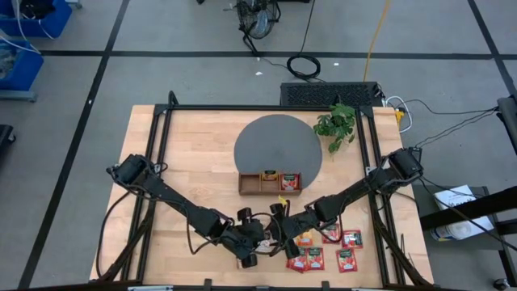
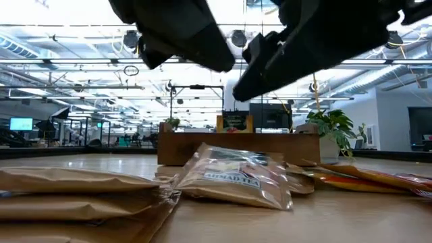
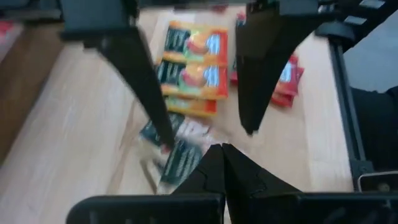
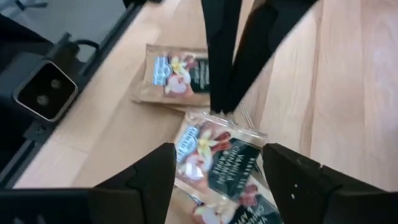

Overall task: Pick & Place Tea
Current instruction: Put the brown tea bag into the left wooden organizer

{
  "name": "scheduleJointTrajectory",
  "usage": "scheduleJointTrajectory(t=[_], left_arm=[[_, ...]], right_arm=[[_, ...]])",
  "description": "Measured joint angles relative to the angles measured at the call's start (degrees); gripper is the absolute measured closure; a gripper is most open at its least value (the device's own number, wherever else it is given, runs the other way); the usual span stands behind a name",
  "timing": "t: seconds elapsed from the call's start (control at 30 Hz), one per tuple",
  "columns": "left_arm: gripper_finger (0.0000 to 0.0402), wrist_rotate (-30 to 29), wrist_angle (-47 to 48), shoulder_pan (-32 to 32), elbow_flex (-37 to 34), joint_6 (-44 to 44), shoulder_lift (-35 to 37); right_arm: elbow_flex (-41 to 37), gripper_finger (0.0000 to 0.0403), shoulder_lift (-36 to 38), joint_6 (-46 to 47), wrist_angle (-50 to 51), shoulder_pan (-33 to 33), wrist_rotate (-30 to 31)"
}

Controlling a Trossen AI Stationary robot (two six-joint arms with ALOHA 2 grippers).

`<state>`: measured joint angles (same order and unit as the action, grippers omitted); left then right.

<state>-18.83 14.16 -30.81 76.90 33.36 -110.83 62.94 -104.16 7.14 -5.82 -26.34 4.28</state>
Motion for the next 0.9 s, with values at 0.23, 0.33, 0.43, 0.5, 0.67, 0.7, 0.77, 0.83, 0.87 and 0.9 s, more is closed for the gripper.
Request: scheduleJointTrajectory(t=[0.23, 0.33, 0.43, 0.5, 0.67, 0.7, 0.77, 0.83, 0.87, 0.9], left_arm=[[0.0371, 0.0, 3.3, -0.1, -1.2, 5.1, 0.0], [0.0355, -2.4, 3.1, 0.0, -1.6, 6.7, 0.0], [0.0335, -3.8, 2.8, 0.2, -1.7, 6.9, 0.0], [0.032, -3.7, 2.7, 0.4, -1.7, 6.9, 0.0], [0.0265, -2.9, 3.6, 1.6, -1.7, 9.3, -0.3], [0.0252, -2.4, 3.7, 1.8, -1.7, 10.1, -0.6], [0.0226, -1.8, 4.4, 2.4, -1.8, 11.1, -1.3], [0.0202, -0.2, 3.3, 3.0, -1.7, 11.7, -2.4], [0.019, 0.9, 3.5, 3.2, -1.7, 11.8, -2.9], [0.018, 2.0, 3.7, 3.6, -1.7, 11.8, -3.5]], right_arm=[[0.0, 0.019, -1.1, -2.4, -1.3, -5.7, 3.0], [0.0, 0.021, -2.1, -5.7, -5.0, -9.8, 9.0], [0.1, 0.0242, -4.3, -9.1, -8.3, -12.7, 12.5], [0.0, 0.0266, -6.5, -9.4, -10.1, -13.1, 12.3], [0.0, 0.0335, -11.6, -10.0, -13.9, -11.3, 12.1], [0.0, 0.035, -12.7, -10.5, -15.2, -10.9, 12.2], [0.0, 0.0378, -14.1, -11.9, -17.3, -10.5, 12.0], [0.0, 0.0396, -14.5, -12.7, -18.1, -10.5, 12.0], [0.0, 0.0398, -14.5, -12.8, -18.2, -10.5, 12.2], [0.1, 0.0397, -14.5, -12.8, -17.8, -10.5, 12.2]])
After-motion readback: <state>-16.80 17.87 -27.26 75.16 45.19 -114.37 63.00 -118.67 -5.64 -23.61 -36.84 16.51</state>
